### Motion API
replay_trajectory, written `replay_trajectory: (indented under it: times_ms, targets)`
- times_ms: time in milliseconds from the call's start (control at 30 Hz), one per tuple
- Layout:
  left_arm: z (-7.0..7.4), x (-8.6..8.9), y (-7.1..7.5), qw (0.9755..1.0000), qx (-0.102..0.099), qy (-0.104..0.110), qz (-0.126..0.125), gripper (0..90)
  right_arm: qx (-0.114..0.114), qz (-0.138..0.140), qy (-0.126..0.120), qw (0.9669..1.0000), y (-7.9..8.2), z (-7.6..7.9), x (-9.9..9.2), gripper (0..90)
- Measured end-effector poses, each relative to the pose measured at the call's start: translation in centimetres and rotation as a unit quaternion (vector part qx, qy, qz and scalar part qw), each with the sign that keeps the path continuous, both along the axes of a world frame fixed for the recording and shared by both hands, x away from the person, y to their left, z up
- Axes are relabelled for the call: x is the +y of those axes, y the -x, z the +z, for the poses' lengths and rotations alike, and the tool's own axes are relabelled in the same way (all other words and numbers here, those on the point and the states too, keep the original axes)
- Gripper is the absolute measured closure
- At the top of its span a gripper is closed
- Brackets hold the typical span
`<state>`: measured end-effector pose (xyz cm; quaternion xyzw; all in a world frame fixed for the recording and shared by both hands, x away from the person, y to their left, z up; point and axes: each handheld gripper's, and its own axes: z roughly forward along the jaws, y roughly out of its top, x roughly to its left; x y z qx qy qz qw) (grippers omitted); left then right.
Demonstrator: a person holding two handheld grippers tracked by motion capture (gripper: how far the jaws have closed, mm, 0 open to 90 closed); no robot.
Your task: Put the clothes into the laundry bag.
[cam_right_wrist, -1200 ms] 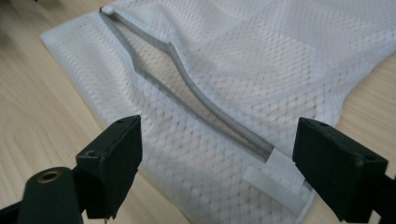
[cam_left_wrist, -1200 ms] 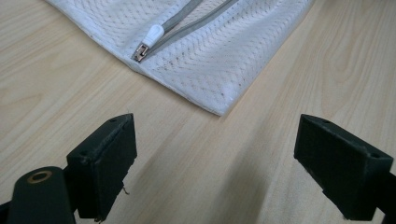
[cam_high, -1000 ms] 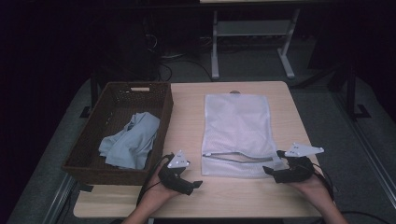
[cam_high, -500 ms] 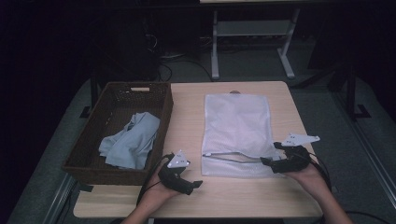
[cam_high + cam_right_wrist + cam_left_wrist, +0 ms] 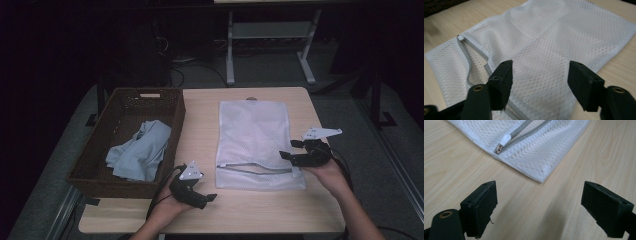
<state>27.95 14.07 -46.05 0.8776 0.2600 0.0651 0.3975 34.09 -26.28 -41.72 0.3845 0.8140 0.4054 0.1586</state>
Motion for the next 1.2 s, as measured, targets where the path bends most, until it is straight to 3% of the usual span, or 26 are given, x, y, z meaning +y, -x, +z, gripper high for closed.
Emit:
replay_trajectory:
  times_ms: [100, 167, 200, 267, 400, 633, 933, 1067, 1200]
  targets:
    - [0.0, 0.0, -0.1, 1.0, 0.001, 0.001, 0.001, 13.0, 0.005, -0.006, 0.01, 0.9999, -0.9, 0.0, 0.0, 44.9]
    - [-0.1, -0.1, -0.1, 1.0, 0.003, 0.001, 0.001, 13.0, 0.001, -0.012, 0.011, 0.9999, -1.9, -0.2, 0.0, 55.1]
    - [-0.1, -0.1, -0.1, 1.0, 0.003, 0.001, 0.001, 13.0, 0.001, -0.012, 0.011, 0.9999, -1.9, -0.2, 0.0, 55.1]
    - [-0.1, 0.0, -0.1, 1.0, 0.003, 0.0, 0.001, 13.0, 0.003, -0.02, 0.004, 0.9998, -2.6, -0.6, 0.0, 61.6]
    - [-0.1, -0.1, -0.2, 1.0, 0.004, 0.0, 0.0, 13.1, 0.008, -0.043, 0.014, 0.9989, -4.1, -1.8, -0.2, 74.6]
    - [-0.1, -0.3, -0.3, 1.0, 0.003, 0.001, -0.004, 13.1, 0.01, -0.068, 0.028, 0.9973, -5.7, -3.4, -1.0, 87.0]
    - [-0.1, -0.3, -0.3, 1.0, 0.005, 0.001, -0.007, 13.2, 0.023, -0.07, 0.036, 0.9966, -6.3, -4.5, -1.0, 89.3]
    - [-0.1, -0.3, -0.2, 1.0, 0.005, -0.001, -0.008, 13.2, 0.037, -0.066, 0.067, 0.9948, -6.4, -5.3, -0.7, 89.3]
    - [-0.1, -0.3, -0.3, 0.9999, 0.006, 0.0, -0.01, 13.2, 0.035, -0.071, 0.077, 0.9939, -6.4, -5.4, -1.0, 89.3]
